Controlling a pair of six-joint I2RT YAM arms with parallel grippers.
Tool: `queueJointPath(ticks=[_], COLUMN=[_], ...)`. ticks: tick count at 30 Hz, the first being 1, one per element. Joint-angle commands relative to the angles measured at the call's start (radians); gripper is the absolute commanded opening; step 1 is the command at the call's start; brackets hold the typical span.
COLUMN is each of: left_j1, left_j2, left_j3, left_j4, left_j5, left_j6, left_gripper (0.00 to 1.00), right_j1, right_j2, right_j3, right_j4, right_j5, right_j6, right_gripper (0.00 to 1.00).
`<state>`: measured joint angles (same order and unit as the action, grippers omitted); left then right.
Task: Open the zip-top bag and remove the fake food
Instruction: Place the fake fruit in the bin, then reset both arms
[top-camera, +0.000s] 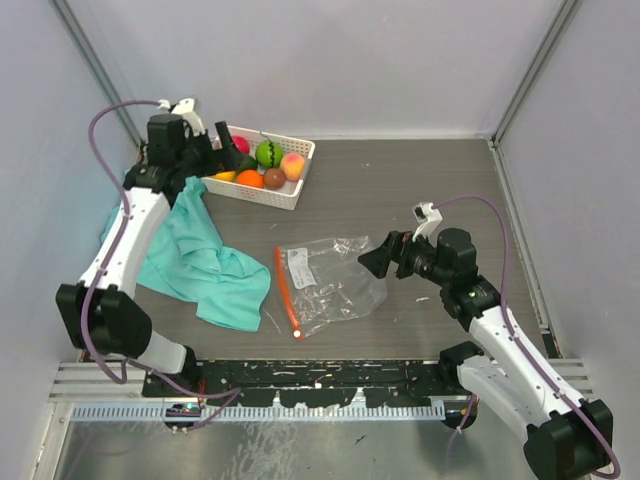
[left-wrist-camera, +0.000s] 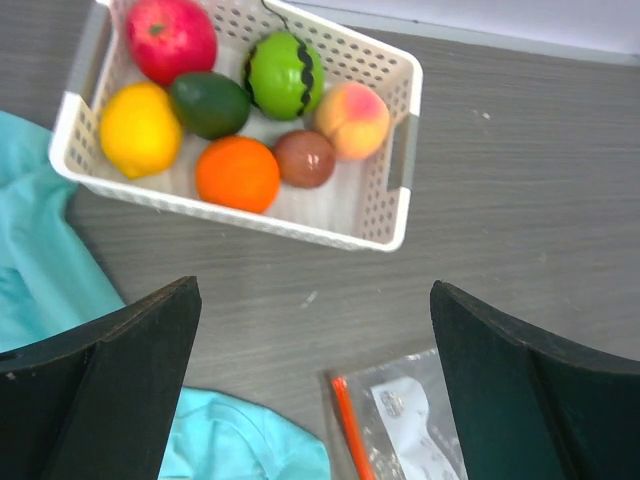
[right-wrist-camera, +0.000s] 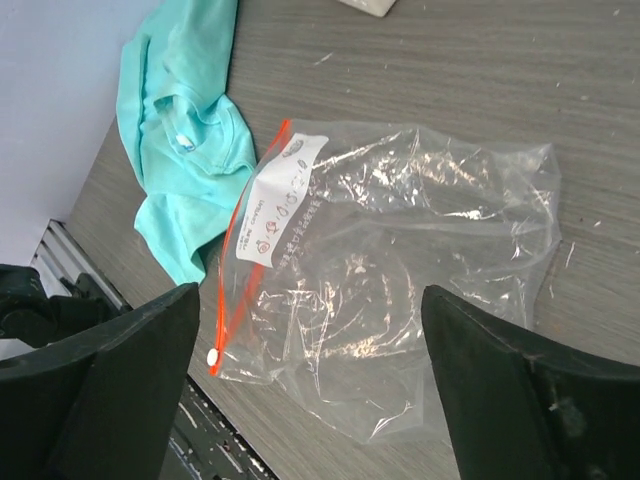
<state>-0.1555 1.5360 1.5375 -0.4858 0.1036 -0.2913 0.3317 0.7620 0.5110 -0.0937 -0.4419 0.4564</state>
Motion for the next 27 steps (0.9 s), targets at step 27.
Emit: queueJointPath(ticks=[27], left_j1=[0.122], left_j2=[-0.797], left_j3=[-0.297], left_j4=[-0.203], left_j5=[0.452], left_j6=[-0.131], left_gripper=[0.98], right_j1=[0.022], right_j2=[0.236], right_j3=[0.747], right_j4=[-0.308], right_j5=[0.335], right_j6=[-0.177], right_gripper=[1.00])
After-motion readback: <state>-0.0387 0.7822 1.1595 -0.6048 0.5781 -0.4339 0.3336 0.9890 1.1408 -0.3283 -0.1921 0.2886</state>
